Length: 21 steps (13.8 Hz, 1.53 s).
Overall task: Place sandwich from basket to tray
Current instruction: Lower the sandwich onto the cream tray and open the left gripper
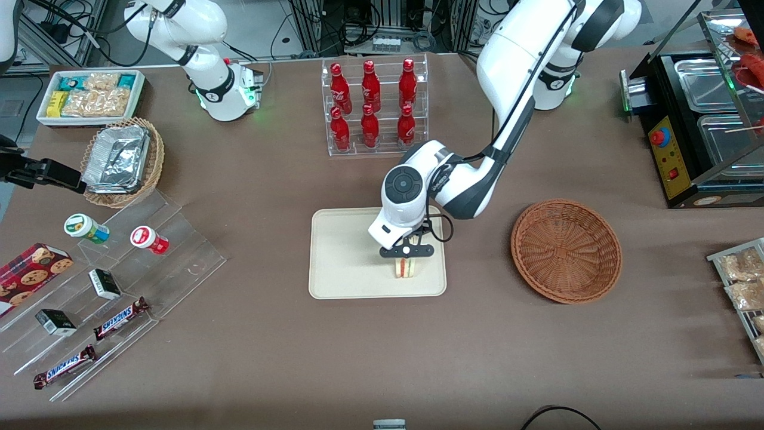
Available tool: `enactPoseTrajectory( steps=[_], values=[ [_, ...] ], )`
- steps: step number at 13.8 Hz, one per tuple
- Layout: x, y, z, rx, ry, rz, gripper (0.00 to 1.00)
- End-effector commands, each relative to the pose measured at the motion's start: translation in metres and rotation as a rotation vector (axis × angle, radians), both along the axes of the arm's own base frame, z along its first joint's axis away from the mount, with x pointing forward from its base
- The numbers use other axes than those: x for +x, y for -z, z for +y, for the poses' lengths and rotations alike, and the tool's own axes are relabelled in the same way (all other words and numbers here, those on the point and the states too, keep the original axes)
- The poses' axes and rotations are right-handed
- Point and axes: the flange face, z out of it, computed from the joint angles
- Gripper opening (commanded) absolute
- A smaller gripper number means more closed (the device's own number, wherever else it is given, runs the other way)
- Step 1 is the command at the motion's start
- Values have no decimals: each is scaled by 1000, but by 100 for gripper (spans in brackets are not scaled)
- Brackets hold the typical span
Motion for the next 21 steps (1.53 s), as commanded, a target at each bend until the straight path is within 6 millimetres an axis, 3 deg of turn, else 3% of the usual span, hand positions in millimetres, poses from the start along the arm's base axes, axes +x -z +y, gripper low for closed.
enactPoseTrajectory(
  steps=[1, 8, 12, 14, 18, 21],
  values=[
    [2, -2, -8, -8, -11, -12, 100],
    [2, -13, -10, -15, -13, -21, 100],
    [10, -46, -6, -35, -41, -52, 100],
    [14, -64, 6, -17, -63, -46, 100],
    [53, -114, 81, -4, -144, -19, 100],
    [77, -153, 155, -34, -133, 36, 100]
  ],
)
